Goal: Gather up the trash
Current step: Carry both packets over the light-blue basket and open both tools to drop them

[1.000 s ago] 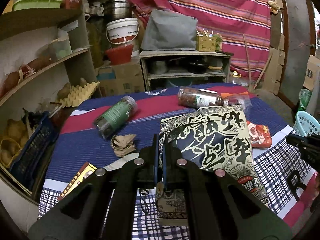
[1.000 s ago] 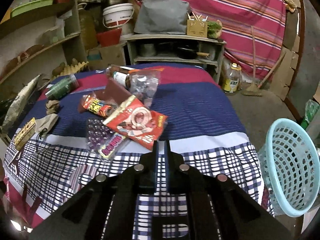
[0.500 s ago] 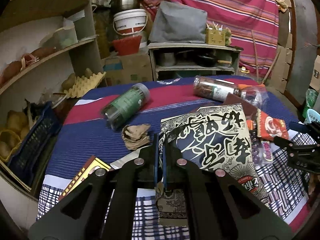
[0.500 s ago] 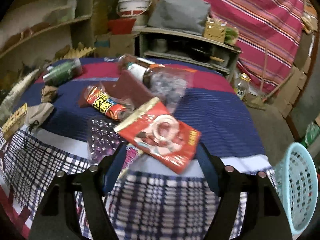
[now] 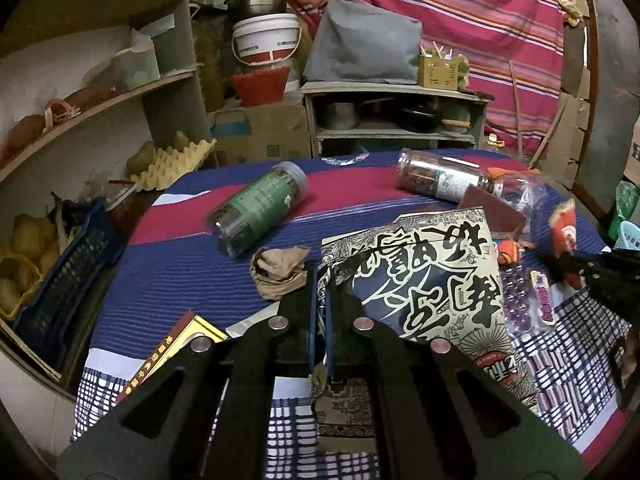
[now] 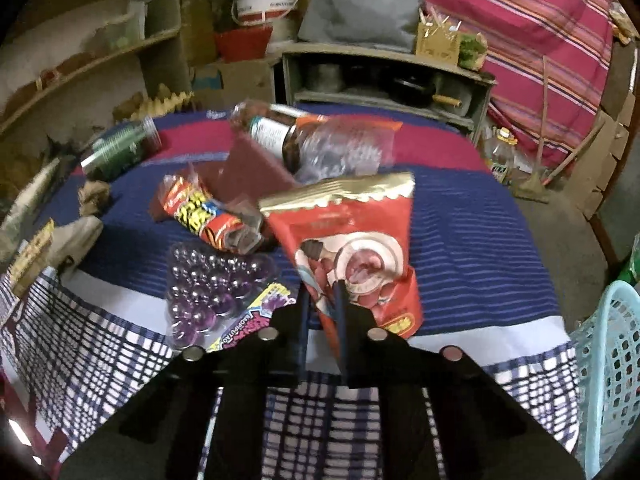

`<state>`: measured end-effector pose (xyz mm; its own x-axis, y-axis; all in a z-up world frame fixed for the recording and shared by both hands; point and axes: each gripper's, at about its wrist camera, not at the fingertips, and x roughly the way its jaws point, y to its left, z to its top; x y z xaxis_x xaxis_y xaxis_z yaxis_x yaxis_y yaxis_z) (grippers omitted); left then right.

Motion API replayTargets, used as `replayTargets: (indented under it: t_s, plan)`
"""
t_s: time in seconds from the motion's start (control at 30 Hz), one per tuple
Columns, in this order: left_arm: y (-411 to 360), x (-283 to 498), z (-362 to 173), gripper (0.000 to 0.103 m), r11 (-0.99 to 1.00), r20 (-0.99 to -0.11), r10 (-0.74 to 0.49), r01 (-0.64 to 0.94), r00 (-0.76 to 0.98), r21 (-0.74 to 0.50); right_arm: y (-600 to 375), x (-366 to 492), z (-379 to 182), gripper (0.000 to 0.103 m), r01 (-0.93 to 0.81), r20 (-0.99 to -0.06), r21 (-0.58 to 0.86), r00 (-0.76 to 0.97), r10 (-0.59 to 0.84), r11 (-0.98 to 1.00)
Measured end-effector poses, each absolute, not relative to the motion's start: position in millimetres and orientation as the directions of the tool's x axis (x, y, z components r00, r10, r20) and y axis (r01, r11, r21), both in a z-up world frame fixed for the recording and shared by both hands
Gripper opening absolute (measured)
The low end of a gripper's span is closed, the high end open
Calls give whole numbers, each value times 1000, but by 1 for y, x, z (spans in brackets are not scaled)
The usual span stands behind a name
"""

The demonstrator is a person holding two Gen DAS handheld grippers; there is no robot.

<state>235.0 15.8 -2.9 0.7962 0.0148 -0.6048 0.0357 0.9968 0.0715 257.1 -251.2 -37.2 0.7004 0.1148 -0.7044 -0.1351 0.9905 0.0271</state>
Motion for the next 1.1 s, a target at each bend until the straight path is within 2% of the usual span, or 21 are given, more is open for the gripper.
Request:
replayTargets:
  t_s: [0.53,1.1]
  plan:
    - [-78,212,26,2,981,-560,-97,172,823,84,-330,171,22,6,-71,-604,52,792,88,996]
    - [-239,204,39,2,918,-540,-292,390,789,74,-469,115,37,6,151,-568,67,819,-87,986]
